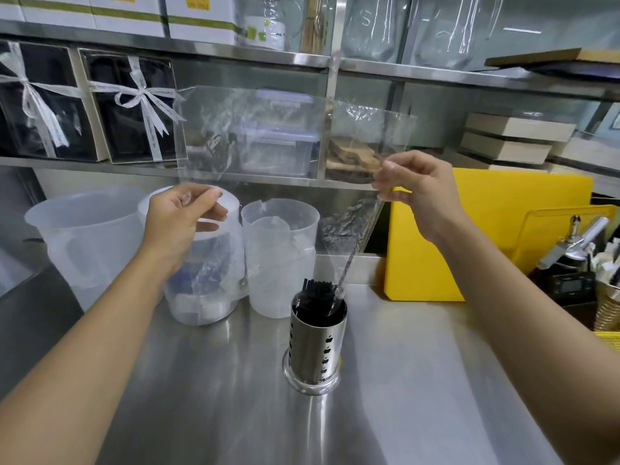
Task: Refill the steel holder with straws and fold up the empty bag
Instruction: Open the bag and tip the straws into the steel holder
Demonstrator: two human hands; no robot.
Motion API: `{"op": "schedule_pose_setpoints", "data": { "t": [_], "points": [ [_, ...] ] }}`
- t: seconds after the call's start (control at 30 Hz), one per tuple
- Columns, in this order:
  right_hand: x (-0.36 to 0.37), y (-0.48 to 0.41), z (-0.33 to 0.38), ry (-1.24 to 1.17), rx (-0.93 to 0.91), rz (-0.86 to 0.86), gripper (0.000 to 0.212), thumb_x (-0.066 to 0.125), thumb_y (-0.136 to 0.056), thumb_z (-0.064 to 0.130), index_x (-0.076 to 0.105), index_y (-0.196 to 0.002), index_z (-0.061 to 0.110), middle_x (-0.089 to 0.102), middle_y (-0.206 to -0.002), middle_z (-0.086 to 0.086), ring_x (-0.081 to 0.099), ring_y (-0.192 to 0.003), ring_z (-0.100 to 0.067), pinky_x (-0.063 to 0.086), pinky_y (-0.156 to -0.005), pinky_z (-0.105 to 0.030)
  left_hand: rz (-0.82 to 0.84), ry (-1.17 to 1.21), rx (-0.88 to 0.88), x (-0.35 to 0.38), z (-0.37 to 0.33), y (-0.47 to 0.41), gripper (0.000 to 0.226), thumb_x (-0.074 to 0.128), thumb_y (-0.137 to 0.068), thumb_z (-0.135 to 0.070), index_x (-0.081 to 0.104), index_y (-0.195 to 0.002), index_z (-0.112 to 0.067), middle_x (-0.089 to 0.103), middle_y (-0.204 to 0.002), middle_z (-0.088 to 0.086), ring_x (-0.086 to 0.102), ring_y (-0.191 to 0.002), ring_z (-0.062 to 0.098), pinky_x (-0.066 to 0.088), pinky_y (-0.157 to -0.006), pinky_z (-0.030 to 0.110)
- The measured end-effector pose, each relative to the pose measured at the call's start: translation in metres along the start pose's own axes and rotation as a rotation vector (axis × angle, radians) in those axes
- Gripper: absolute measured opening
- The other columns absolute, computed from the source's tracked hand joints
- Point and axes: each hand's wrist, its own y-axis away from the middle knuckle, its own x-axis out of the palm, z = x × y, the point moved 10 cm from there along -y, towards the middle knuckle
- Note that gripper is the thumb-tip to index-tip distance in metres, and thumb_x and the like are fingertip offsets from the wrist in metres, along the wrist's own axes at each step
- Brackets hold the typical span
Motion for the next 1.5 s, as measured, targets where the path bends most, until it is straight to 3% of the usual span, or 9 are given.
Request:
{"op": "schedule_pose_setpoints", "data": {
  "t": [0.2, 0.33, 0.47, 0.7, 0.9, 1.17, 1.33, 1.5],
  "points": [
    [-0.006, 0.001, 0.006, 0.003, -0.037, -0.068, 0.008, 0.061, -0.086, 0.012, 0.068, -0.080, 0.012, 0.070, -0.066, 0.005, 0.067, -0.066, -0.013, 0.055, -0.068, -0.033, 0.004, -0.042, 0.054, 0.003, -0.011, -0.004, 0.007, 0.061, -0.085, -0.018, 0.064, -0.079, -0.020, 0.067, -0.069, -0.001, 0.065, -0.059, 0.004, 0.055, -0.063, 0.022],
    [-0.004, 0.005, -0.004, -0.001, -0.016, -0.067, 0.007, 0.062, -0.085, 0.013, 0.067, -0.083, 0.009, 0.070, -0.063, 0.007, 0.067, -0.065, -0.011, 0.054, -0.067, -0.029, -0.015, -0.024, 0.075, 0.002, -0.017, -0.006, 0.012, 0.062, -0.084, -0.015, 0.064, -0.076, -0.023, 0.069, -0.056, -0.015, 0.065, -0.062, 0.002, 0.054, -0.069, 0.019],
    [-0.008, 0.004, 0.003, -0.022, -0.060, -0.100, 0.009, 0.062, -0.085, 0.013, 0.069, -0.079, 0.012, 0.070, -0.063, 0.006, 0.066, -0.066, -0.013, 0.054, -0.069, -0.032, -0.034, -0.011, 0.095, -0.001, -0.024, -0.005, 0.012, 0.062, -0.084, -0.014, 0.065, -0.076, -0.023, 0.069, -0.058, -0.015, 0.066, -0.068, 0.005, 0.055, -0.071, 0.020],
    [-0.021, 0.000, 0.032, -0.079, -0.161, -0.155, 0.010, 0.063, -0.084, 0.012, 0.066, -0.074, 0.012, 0.067, -0.057, 0.005, 0.062, -0.057, -0.016, 0.052, -0.057, -0.028, -0.013, 0.091, 0.104, 0.011, -0.051, -0.007, 0.010, 0.060, -0.086, -0.013, 0.063, -0.077, -0.018, 0.068, -0.055, -0.008, 0.066, -0.052, 0.008, 0.056, -0.051, 0.023],
    [-0.061, 0.010, 0.049, -0.097, -0.185, -0.279, 0.013, 0.064, -0.083, 0.012, 0.064, -0.071, 0.015, 0.058, -0.054, 0.003, 0.053, -0.047, -0.014, 0.044, -0.042, -0.023, 0.051, 0.108, 0.073, 0.049, -0.066, 0.001, 0.008, 0.061, -0.085, -0.014, 0.060, -0.077, -0.015, 0.067, -0.051, -0.006, 0.059, -0.039, 0.008, 0.042, -0.034, 0.017],
    [-0.146, 0.053, 0.005, 0.006, 0.027, -0.439, 0.011, 0.063, -0.085, 0.013, 0.062, -0.074, 0.015, 0.056, -0.053, 0.003, 0.047, -0.038, -0.008, 0.035, -0.037, -0.021, 0.225, 0.132, -0.070, 0.134, -0.040, 0.049, 0.009, 0.060, -0.086, -0.013, 0.060, -0.078, -0.015, 0.065, -0.047, -0.005, 0.054, -0.034, 0.006, 0.038, -0.032, 0.015],
    [-0.200, 0.108, -0.065, 0.173, 0.269, -0.497, 0.015, 0.061, -0.086, 0.014, 0.059, -0.071, 0.016, 0.052, -0.053, 0.002, 0.045, -0.040, -0.007, 0.035, -0.038, -0.020, 0.381, 0.032, -0.264, 0.191, 0.026, 0.111, 0.013, 0.061, -0.086, -0.017, 0.061, -0.074, -0.012, 0.062, -0.058, 0.003, 0.052, -0.038, 0.006, 0.039, -0.034, 0.017],
    [-0.242, 0.177, -0.149, 0.300, 0.525, -0.465, 0.015, 0.059, -0.086, 0.009, 0.060, -0.072, 0.006, 0.049, -0.056, -0.007, 0.043, -0.041, -0.011, 0.033, -0.035, -0.017, 0.521, -0.119, -0.427, 0.230, 0.104, 0.180, 0.022, 0.058, -0.087, -0.013, 0.057, -0.066, -0.008, 0.057, -0.039, -0.002, 0.049, -0.032, 0.009, 0.037, -0.036, 0.022]
  ]
}}
